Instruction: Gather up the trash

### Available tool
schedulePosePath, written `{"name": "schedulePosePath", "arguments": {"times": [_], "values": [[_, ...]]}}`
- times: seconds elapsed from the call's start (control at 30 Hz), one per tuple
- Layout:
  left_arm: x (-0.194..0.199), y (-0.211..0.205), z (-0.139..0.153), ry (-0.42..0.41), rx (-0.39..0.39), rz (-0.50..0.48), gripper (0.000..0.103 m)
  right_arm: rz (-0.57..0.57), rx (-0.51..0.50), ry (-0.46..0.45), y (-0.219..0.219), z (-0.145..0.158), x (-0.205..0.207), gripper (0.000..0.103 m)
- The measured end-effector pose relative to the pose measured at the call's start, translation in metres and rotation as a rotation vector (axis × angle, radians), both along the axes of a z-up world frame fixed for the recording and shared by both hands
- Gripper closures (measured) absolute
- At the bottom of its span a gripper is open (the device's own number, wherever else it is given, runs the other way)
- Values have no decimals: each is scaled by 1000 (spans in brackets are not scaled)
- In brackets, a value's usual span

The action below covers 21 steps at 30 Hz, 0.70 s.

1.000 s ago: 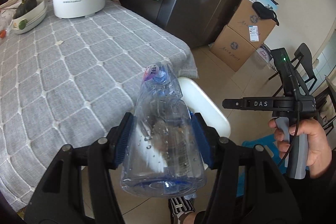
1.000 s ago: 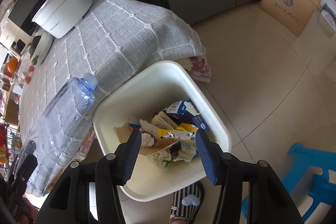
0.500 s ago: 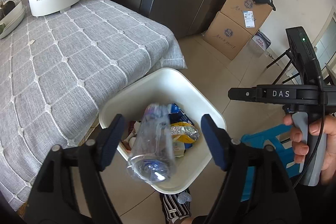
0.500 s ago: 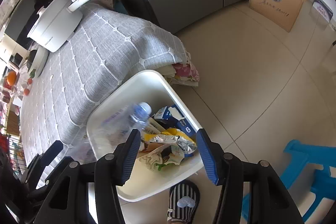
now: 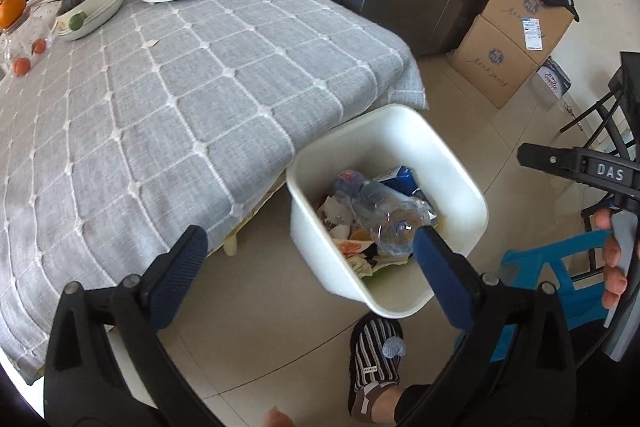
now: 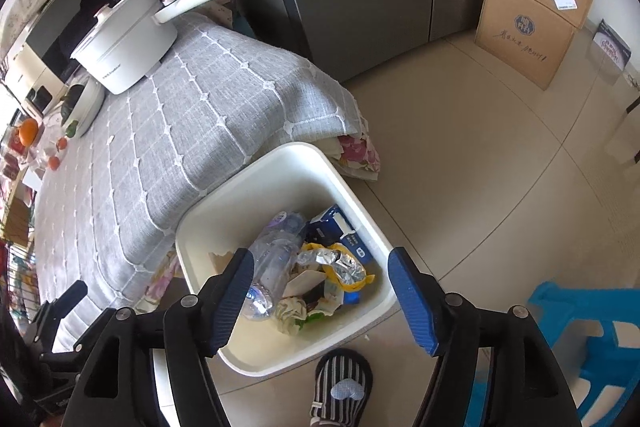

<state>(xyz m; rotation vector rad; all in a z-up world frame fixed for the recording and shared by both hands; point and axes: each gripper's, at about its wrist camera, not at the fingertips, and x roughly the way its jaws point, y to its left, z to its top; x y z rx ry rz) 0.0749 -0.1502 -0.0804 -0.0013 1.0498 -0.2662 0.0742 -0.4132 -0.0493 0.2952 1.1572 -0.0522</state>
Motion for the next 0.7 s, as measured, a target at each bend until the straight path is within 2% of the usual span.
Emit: {"name": "schedulePosePath", "arguments": {"times": [0.07, 0.17, 0.33, 0.47, 0.57, 0.7], "values": [[-12, 8, 4, -13, 17, 24, 1, 25, -31, -35, 13, 11, -13, 26], [-32, 20, 17, -38, -12, 57, 1, 68, -92, -104, 34, 30, -33, 17], [-69, 38, 42, -138, -11, 106, 1, 103, -151, -179, 64, 47, -65, 13], [-95, 62, 56, -193, -24, 186, 1, 99, -186, -228, 80, 54, -91, 0], [-109, 80, 63, -230, -20, 252, 1, 111, -219, -269, 94, 60, -109, 0], [-120, 95, 71, -248, 1, 293, 1, 145, -268, -304, 114, 64, -127, 0]]}}
